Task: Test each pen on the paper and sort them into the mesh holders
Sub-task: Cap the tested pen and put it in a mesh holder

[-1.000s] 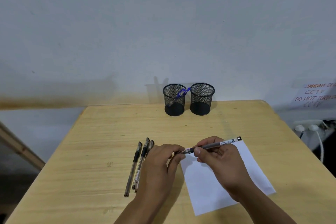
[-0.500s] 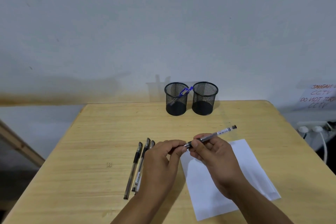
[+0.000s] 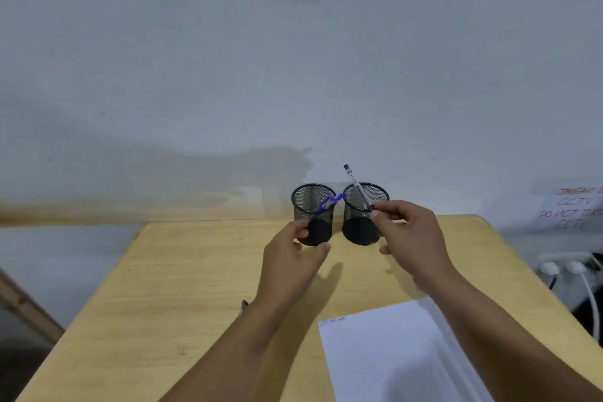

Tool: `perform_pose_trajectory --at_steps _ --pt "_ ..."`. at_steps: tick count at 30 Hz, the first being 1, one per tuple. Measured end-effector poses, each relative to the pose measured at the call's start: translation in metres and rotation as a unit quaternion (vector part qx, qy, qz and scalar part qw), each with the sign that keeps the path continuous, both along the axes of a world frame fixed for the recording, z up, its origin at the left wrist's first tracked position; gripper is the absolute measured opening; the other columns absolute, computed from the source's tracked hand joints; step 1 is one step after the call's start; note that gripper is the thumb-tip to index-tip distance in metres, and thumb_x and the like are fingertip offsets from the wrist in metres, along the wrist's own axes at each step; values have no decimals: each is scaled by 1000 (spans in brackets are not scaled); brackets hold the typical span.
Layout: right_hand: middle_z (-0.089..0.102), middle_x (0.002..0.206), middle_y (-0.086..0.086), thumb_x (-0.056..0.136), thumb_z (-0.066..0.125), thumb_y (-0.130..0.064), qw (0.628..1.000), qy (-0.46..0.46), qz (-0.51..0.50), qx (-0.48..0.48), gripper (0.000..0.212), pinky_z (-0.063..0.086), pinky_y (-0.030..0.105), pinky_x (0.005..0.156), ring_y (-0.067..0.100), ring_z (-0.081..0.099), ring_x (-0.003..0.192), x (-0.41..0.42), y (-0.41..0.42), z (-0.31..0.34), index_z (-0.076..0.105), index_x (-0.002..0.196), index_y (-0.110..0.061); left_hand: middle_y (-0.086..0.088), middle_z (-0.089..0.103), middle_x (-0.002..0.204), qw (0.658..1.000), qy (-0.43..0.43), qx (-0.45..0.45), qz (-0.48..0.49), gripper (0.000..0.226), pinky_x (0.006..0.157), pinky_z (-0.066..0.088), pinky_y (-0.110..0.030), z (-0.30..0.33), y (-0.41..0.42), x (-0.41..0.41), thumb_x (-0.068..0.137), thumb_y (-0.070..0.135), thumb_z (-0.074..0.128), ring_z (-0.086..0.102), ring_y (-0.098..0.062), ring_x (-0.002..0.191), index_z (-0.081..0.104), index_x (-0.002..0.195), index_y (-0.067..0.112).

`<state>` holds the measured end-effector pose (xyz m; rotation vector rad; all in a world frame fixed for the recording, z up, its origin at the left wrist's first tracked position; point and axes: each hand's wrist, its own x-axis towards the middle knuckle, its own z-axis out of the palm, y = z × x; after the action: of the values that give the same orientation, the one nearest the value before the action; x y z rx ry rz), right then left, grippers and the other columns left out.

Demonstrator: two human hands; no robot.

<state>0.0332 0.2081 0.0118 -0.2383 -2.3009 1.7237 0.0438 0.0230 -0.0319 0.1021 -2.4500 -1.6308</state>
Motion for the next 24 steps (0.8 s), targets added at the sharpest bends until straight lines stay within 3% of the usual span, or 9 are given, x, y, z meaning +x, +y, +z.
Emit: perform_pose_trajectory --at_steps 2,6,12,17,21,24 --pt "71 86 -10 87 66 -22 994 21 10 103 10 59 37 72 18 69 72 -20 8 12 76 92 -23 12 58 116 1000 -8 -19 16 55 87 47 -24 0 -4 -25 75 32 80 58 -9 102 53 123 32" --pt "68 83 -10 89 64 -21 965 42 60 253 12 40 11 64 7 62 79 -52 7 35 76 89 -21 -3 49 137 996 -29 -73 44 96 101 46 -39 -7 -6 -64 67 41 85 50 -22 123 35 147 19" --pt "74 88 2 89 64 -16 924 38 119 362 13 48 26 71 18 66 85 -86 -19 43 76 88 -13 8 62 113 998 19 -54 30 74 79 49 -26 -8 -4 -79 67 35 88 60 -17 97 50 129 21" --pt "74 91 8 89 68 -19 909 23 148 389 10 47 28 68 22 67 83 -101 -38 35 75 86 -12 11 57 110 998 12 -58 17 76 65 39 -11 -6 -7 -79 69 36 87 56 -12 96 48 133 21" --pt "69 108 9 90 68 -31 912 12 144 384 23 52 34 79 23 63 97 -101 -40 26 70 105 -15 6 62 119 997 -6 -71 -2 77 80 42 -21 -6 -12 -82 71 33 87 59 -16 107 47 135 19" --pt "65 122 2 91 62 -42 916 57 112 382 35 48 37 91 23 58 113 -90 -36 22 64 120 -22 1 59 129 996 -26 -86 -19 80 88 45 -28 -3 -22 -78 75 32 84 57 -20 115 41 142 21"
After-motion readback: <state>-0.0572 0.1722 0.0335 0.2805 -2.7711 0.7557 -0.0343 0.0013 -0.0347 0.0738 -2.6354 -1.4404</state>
